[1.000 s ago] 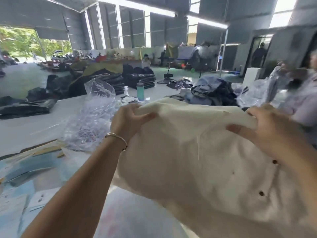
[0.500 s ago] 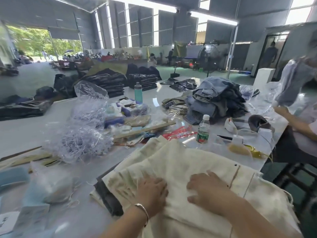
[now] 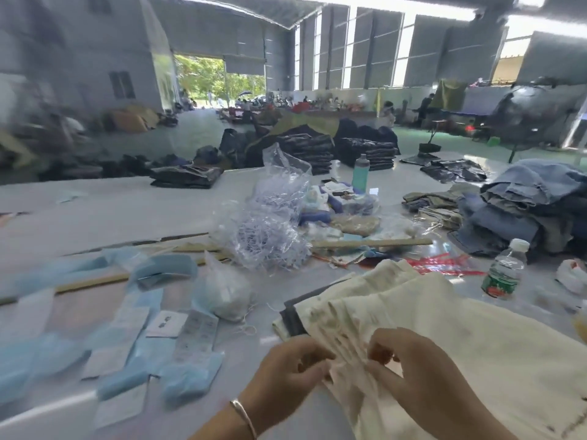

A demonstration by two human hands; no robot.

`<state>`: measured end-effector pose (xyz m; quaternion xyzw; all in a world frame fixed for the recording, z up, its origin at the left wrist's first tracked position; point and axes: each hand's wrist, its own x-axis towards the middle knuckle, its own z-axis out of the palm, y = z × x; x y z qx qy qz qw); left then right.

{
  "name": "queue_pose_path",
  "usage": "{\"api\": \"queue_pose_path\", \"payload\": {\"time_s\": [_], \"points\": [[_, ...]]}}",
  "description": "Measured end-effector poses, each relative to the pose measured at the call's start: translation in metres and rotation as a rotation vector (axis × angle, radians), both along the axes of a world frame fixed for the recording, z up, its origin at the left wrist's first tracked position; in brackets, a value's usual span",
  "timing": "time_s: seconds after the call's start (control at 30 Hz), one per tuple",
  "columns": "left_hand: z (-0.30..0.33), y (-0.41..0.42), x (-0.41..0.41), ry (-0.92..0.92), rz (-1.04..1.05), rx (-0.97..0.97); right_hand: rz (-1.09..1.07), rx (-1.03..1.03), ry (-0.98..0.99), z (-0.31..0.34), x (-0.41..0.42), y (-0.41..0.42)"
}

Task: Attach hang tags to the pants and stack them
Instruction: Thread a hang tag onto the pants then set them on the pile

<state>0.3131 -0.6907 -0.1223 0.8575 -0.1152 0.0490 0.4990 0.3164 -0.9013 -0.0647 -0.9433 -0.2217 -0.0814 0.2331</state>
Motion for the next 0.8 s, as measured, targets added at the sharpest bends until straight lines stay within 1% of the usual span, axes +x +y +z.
{"api": "queue_pose_path", "payload": {"time_s": [0.07,0.13,0.2,0.3,0.37,0.43,0.5,0.6,0.63,0.7,0.77,0.8], "points": [[0.017,0.055,-0.045,-0.013,0.111,-0.054,0.108,0.139,0.033,0.003,-0.011,0.060],[0.028,0.117,-0.095,-0.018,0.226,-0.080,0.222,0.229,0.067,0.001,-0.024,0.125],[0.031,0.186,-0.144,-0.059,0.422,-0.042,0.354,0.266,0.109,-0.006,-0.040,0.196],[0.025,0.292,-0.211,-0.101,0.780,0.030,0.537,0.332,0.197,-0.017,-0.067,0.307],[0.018,0.365,-0.250,-0.110,0.974,0.109,0.635,0.365,0.240,-0.021,-0.087,0.383],[0.014,0.437,-0.281,-0.111,1.111,0.206,0.714,0.404,0.279,-0.023,-0.109,0.458],[0.013,0.504,-0.304,-0.133,1.207,0.312,0.790,0.437,0.330,-0.024,-0.130,0.529],[0.007,0.593,-0.321,-0.158,1.270,0.477,0.828,0.433,0.385,-0.029,-0.154,0.624],[0.003,0.619,-0.322,-0.115,1.289,0.504,0.828,0.422,0.402,-0.032,-0.160,0.649],[-0.006,0.664,-0.318,0.025,1.311,0.500,0.819,0.384,0.436,-0.041,-0.169,0.694],[-0.018,0.698,-0.307,0.249,1.254,0.522,0.801,0.326,0.467,-0.050,-0.175,0.728],[-0.025,0.710,-0.301,0.379,1.197,0.589,0.792,0.298,0.476,-0.055,-0.176,0.742]]}}
